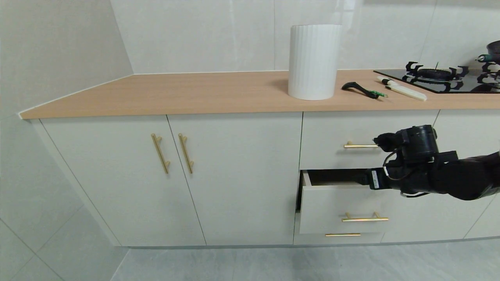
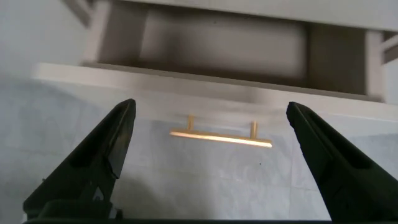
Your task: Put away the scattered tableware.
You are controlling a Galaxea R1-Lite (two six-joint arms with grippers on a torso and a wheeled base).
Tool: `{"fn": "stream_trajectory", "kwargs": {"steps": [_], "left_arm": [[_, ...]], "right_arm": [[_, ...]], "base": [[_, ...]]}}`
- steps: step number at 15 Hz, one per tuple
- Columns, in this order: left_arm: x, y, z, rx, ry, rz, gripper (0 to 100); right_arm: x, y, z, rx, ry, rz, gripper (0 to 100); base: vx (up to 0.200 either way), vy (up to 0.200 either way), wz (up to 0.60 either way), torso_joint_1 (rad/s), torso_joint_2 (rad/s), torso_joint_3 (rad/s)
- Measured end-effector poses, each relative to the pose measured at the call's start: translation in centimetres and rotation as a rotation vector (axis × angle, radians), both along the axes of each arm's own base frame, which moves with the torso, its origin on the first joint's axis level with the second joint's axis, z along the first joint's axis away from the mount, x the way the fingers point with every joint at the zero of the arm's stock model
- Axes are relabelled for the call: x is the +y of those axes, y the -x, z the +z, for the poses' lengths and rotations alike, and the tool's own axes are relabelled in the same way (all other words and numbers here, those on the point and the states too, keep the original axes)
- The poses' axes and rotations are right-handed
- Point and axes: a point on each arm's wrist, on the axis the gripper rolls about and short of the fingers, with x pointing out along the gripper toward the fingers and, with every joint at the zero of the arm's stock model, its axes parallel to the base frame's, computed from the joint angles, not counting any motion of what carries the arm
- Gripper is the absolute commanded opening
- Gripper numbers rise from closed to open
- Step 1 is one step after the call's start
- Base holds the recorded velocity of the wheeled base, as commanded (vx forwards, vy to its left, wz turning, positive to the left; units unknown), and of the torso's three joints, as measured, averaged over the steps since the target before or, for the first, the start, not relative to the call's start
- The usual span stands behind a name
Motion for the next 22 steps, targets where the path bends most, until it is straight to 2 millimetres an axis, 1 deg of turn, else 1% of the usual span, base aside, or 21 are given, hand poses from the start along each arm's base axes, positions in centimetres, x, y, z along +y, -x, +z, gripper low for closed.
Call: {"fn": "stream_trajectory", "kwargs": {"steps": [2,5,6,9,11,13,15,18,22], "left_arm": [[0.0,0.0,0.0,0.0,0.0,0.0,100],[0.0,0.0,0.0,0.0,0.0,0.0,100],[0.0,0.0,0.0,0.0,0.0,0.0,100],[0.0,0.0,0.0,0.0,0.0,0.0,100],[0.0,0.0,0.0,0.0,0.0,0.0,100],[0.0,0.0,0.0,0.0,0.0,0.0,100],[0.0,0.0,0.0,0.0,0.0,0.0,100],[0.0,0.0,0.0,0.0,0.0,0.0,100],[0.0,0.0,0.0,0.0,0.0,0.0,100]], "right_arm": [[0.2,-1.2,-2.0,0.01,0.01,-0.016,100],[0.8,-3.5,-4.3,-0.088,0.029,-0.127,100],[0.9,-3.9,-5.3,-0.085,0.031,-0.136,100],[1.1,-4.6,-7.0,-0.055,0.04,-0.137,100],[1.1,-4.6,-7.7,-0.037,0.046,-0.136,100],[1.0,-4.3,-7.9,-0.012,0.053,-0.135,100],[0.8,-3.5,-7.7,0.069,0.068,-0.12,100],[0.5,-2.4,-6.9,0.146,0.067,-0.089,100],[0.3,-1.7,-5.9,0.163,0.07,-0.088,100]], "base": [[0.0,0.0,0.0,0.0,0.0,0.0],[0.0,0.0,0.0,0.0,0.0,0.0],[0.0,0.0,0.0,0.0,0.0,0.0],[0.0,0.0,0.0,0.0,0.0,0.0],[0.0,0.0,0.0,0.0,0.0,0.0],[0.0,0.0,0.0,0.0,0.0,0.0],[0.0,0.0,0.0,0.0,0.0,0.0],[0.0,0.0,0.0,0.0,0.0,0.0],[0.0,0.0,0.0,0.0,0.0,0.0]]}}
